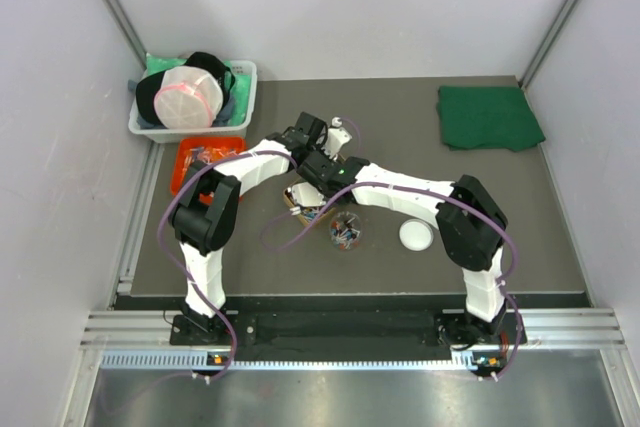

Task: Pack the candies
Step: Scoop the fake candies from the storage box.

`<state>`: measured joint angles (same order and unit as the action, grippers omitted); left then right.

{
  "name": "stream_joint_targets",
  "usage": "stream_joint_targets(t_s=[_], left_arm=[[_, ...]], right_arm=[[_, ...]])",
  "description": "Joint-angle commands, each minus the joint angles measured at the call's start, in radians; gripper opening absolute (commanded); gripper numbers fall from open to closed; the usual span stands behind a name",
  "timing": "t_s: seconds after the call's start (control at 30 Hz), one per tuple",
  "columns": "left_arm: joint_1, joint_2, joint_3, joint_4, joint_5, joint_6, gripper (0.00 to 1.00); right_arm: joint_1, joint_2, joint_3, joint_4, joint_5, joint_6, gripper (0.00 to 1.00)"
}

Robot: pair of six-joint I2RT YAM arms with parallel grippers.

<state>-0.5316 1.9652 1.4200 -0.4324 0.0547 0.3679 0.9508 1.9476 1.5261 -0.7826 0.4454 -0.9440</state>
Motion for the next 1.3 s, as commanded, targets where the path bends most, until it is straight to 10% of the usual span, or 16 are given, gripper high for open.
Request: stream_joint_targets(t_s=[0.0,1.27], left_arm=[[-0.025,-0.051,-0.007,0.089,-0.036,-0.02,0.0],[-0.007,-0.017,0.0,0.089,-0.046,-0.038,0.0]], right_arm=[[0.034,-0.012,0.049,0.01,-0.022,0.056,0.0],[-0.076,-0.255,-0.128,0.1,-0.212,0.317,0.0]])
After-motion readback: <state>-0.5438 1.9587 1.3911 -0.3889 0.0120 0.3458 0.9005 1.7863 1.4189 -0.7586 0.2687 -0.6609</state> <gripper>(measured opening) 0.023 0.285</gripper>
